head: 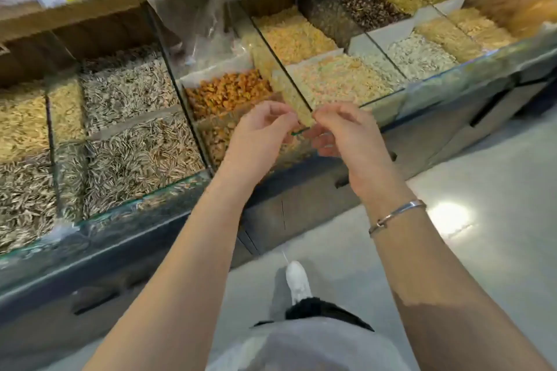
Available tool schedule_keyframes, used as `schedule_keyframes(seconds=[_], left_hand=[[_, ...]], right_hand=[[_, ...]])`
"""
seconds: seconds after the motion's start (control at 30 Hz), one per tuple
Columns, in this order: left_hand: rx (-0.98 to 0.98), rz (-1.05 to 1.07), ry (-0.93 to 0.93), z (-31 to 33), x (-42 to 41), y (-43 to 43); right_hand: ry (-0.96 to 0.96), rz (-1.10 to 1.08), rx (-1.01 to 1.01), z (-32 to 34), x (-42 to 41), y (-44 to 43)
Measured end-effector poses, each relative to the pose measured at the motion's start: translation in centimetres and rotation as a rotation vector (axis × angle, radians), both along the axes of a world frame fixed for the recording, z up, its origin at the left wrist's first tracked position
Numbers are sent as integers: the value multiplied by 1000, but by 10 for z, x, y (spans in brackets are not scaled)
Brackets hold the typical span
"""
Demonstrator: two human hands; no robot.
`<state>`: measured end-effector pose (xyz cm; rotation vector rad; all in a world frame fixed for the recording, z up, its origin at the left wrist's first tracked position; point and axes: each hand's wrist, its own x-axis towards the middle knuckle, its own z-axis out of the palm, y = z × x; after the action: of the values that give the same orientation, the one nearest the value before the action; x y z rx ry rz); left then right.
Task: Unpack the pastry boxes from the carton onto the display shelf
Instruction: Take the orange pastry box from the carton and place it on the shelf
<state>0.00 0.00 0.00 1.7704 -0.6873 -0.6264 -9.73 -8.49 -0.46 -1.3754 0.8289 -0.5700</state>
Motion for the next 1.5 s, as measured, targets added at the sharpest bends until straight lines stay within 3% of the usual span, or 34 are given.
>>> schedule_keyframes(seconds=[0.17,0.47,0.7,1.03,1.5], left_hand=[[114,-145,92,-50,-59,-6],[269,-392,30,-111,-173,-58],[456,-633,183,-151,-289,-156],[563,-892,167,-168,-470,-294],[618,-1104,181,-186,-607,-511]], right_hand=[[94,-166,105,-46,-68,11],[226,-449,300,-118,-193,-9],[290,-683,421,-157,-325,-72],[372,-918,506,-183,-514,-179],[247,-1224,591,-195,-650,-339]])
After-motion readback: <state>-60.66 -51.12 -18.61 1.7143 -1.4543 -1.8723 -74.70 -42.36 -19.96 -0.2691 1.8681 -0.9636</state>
